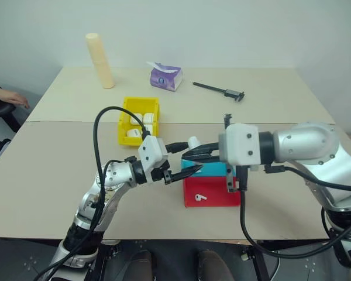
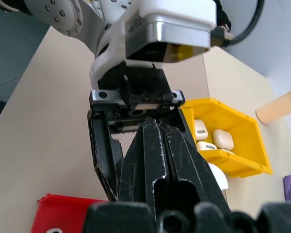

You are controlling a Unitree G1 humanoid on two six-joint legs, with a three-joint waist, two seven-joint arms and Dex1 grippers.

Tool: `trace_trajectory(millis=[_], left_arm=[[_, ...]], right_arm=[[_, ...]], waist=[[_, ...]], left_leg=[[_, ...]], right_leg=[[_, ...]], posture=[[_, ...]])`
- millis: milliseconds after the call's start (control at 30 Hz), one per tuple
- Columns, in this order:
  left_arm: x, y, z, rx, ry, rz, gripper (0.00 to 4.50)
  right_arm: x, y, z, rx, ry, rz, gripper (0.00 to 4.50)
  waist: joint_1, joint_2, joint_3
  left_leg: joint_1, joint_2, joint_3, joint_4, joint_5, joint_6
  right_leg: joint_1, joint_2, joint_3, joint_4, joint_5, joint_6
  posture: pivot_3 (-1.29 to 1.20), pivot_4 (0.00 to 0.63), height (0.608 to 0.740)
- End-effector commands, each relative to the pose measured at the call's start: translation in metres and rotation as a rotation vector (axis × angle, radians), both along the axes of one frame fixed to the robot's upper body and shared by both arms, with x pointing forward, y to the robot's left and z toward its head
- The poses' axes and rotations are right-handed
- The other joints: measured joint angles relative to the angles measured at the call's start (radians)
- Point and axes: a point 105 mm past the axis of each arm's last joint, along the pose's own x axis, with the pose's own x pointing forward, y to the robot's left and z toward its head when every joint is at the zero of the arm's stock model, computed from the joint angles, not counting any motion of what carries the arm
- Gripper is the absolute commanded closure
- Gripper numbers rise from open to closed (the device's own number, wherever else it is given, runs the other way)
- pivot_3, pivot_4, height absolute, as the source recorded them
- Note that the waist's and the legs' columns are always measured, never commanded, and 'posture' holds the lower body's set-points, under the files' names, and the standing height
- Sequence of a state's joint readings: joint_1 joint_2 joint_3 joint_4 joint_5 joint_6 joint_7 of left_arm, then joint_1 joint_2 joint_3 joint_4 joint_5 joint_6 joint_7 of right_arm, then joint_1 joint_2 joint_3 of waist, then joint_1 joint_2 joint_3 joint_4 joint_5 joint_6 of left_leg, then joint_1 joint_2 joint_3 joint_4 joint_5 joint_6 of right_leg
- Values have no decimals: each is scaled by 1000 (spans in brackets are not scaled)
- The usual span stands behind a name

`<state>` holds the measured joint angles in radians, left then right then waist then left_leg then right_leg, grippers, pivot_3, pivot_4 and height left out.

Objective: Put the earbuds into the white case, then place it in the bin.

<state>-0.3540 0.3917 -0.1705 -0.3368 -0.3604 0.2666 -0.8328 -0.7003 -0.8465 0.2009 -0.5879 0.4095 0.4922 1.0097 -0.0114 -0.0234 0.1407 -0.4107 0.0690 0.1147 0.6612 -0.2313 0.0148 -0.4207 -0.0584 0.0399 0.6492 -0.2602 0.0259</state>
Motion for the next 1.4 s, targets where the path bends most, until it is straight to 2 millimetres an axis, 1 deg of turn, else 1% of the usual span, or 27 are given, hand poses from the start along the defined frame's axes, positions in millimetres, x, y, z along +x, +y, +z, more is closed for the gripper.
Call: trace_trajectory(millis=[33, 200, 267, 333, 400, 467, 500, 567, 600, 633, 667, 700, 733, 800, 833, 900, 967, 1033, 1100, 1133, 1167, 1267, 1300, 1400], left_arm=[[-9, -1, 21, -56, -75, -38, 1784], [-7, 1, 21, -57, -77, -27, 1784], [-5, 3, 21, -60, -79, -12, 1784], [-2, 7, 24, -79, -98, 18, 1784], [8, 16, 26, -90, -119, 95, 1784], [22, 25, 33, -119, -149, 200, 1784], [36, 32, 39, -145, -154, 289, 1784], [56, 42, 49, -190, -160, 426, 1784], [70, 50, 56, -219, -162, 521, 1784], [92, 61, 65, -240, -144, 655, 1784], [107, 71, 71, -255, -123, 757, 1784], [121, 80, 72, -258, -92, 845, 1784], [129, 86, 72, -257, -71, 895, 1784], [140, 95, 65, -215, -75, 971, 1784], [148, 100, 55, -172, -38, 1014, 1784], [159, 109, 41, -107, -17, 1061, 1784], [165, 113, 31, -53, 5, 1064, 1784], [167, 113, 30, -45, -28, 1045, 1784], [170, 114, 26, -42, 22, 1024, 1784], [170, 114, 26, -40, 19, 1014, 1784], [170, 112, 26, -41, 24, 997, 1052], [168, 109, 33, -59, -19, 985, 124], [169, 109, 33, -59, -6, 977, 33], [165, 105, 35, -57, -37, 945, 33]], right_arm=[[1, -6, 11, 24, -39, -29, 4488], [-2, -7, 19, 73, -54, -22, 4488], [-6, -8, 27, 125, -60, -10, 4488], [-7, -12, 41, 220, -40, -21, 4488], [-3, -21, 46, 280, -28, -65, 4488], [5, -30, 41, 278, -25, -142, 4488], [10, -35, 34, 277, -10, -186, 4488], [14, -41, 26, 279, 9, -229, 4488], [15, -42, 22, 285, 17, -242, 4488], [17, -44, 17, 287, 27, -259, 4488], [18, -46, 13, 288, 33, -272, 4488], [20, -47, 9, 291, 41, -285, 4488], [21, -46, 8, 293, 45, -291, 4488], [23, -47, 4, 286, 46, -303, 4488], [24, -47, 2, 282, 50, -307, 4488], [27, -49, -1, 276, 54, -319, 4488], [29, -49, -3, 270, 58, -330, 4488], [30, -49, -5, 268, 59, -332, 4488], [31, -49, -6, 263, 61, -333, 4488], [31, -49, -7, 256, 57, -334, 4488], [31, -49, -7, 254, 56, -335, 4500], [33, -51, -8, 255, 62, -342, 4500], [34, -52, -10, 250, 61, -347, 4500], [36, -52, -13, 242, 66, -351, 4500]], waist=[[0, 0, 0], [0, 0, 0], [0, 0, 0], [0, 0, 0], [0, 0, 0], [2, 0, 0], [6, 0, 0], [13, -1, 0], [15, -1, 0], [16, -1, 0], [20, -1, 0], [22, -1, 0], [21, -1, 0], [15, -1, 0], [13, -1, 0], [13, -1, 0], [13, -1, 0], [14, -1, 0], [18, -1, 0], [20, -1, 0], [22, -1, 0], [24, -1, 0], [24, -1, 0], [23, -1, 0]], left_leg=[[0, 0, 0, 0, 0, 0], [0, 0, 0, 0, 0, 0], [0, 0, 0, 0, 0, 0], [0, 0, 0, 0, 0, 0], [0, 0, 0, 0, 0, 0], [0, 0, 0, 0, 0, 0], [1, 0, 0, 0, 0, 0], [1, 0, 0, 1, 0, 0], [1, 0, -1, 1, 1, 0], [1, -1, -1, 1, 1, 1], [1, -1, -1, 1, 1, 1], [1, -1, -1, 1, 1, 1], [0, -1, -1, 1, 1, 1], [0, -1, -1, 1, 0, 1], [0, -1, 0, 0, 0, 1], [-1, -1, 1, 0, 0, 1], [-1, -1, 1, 0, 1, 1], [-3, -1, 4, 0, 1, 1], [-4, -1, 5, 0, 1, 0], [-4, -1, 5, 0, 1, 0], [-4, -1, 5, 0, 1, 0], [-4, -1, 5, 0, 1, 0], [-4, -1, 5, 1, 1, 0], [-4, -1, 5, 1, 1, -1]], right_leg=[[0, 0, 0, 0, 0, 0], [0, 0, 0, 0, 0, 0], [0, 0, 0, 0, 0, 0], [0, 0, 0, 0, 0, 0], [0, 0, 0, 0, 0, 0], [1, 0, 0, 0, 0, 0], [2, 0, 0, 0, 0, 0], [3, 0, -1, 0, 0, 0], [2, 0, -1, 0, 1, 0], [2, 0, -1, 0, 1, 1], [2, 0, 0, 0, 1, 1], [3, 0, -1, 0, 1, 1], [2, 0, -1, -1, 1, 1], [1, 0, 0, -2, 1, 2], [1, 0, 1, -2, 1, 2], [0, 0, 1, -2, 1, 2], [0, 0, 0, -2, 1, 2], [-1, 0, -1, -1, 1, 2], [-2, 0, -3, -1, 1, 2], [-2, 0, -3, -2, 1, 2], [-1, 0, -3, -2, 1, 2], [-1, -1, -4, -2, 1, 2], [-1, -1, -4, -2, 1, 2], [-1, 0, -4, -1, 1, 2]], posture=[[0, 150, 740], [0, 150, 740], [0, 150, 740], [0, 150, 740], [0, 150, 740], [0, 150, 740], [0, 150, 740], [0, 150, 740], [0, 150, 740], [0, 150, 740], [0, 150, 740], [0, 150, 740], [0, 150, 740], [0, 150, 740], [0, 150, 740], [0, 150, 740], [0, 150, 740], [0, 150, 740], [0, 150, 740], [0, 150, 740], [0, 150, 740], [0, 150, 740], [0, 150, 740], [0, 150, 740]])
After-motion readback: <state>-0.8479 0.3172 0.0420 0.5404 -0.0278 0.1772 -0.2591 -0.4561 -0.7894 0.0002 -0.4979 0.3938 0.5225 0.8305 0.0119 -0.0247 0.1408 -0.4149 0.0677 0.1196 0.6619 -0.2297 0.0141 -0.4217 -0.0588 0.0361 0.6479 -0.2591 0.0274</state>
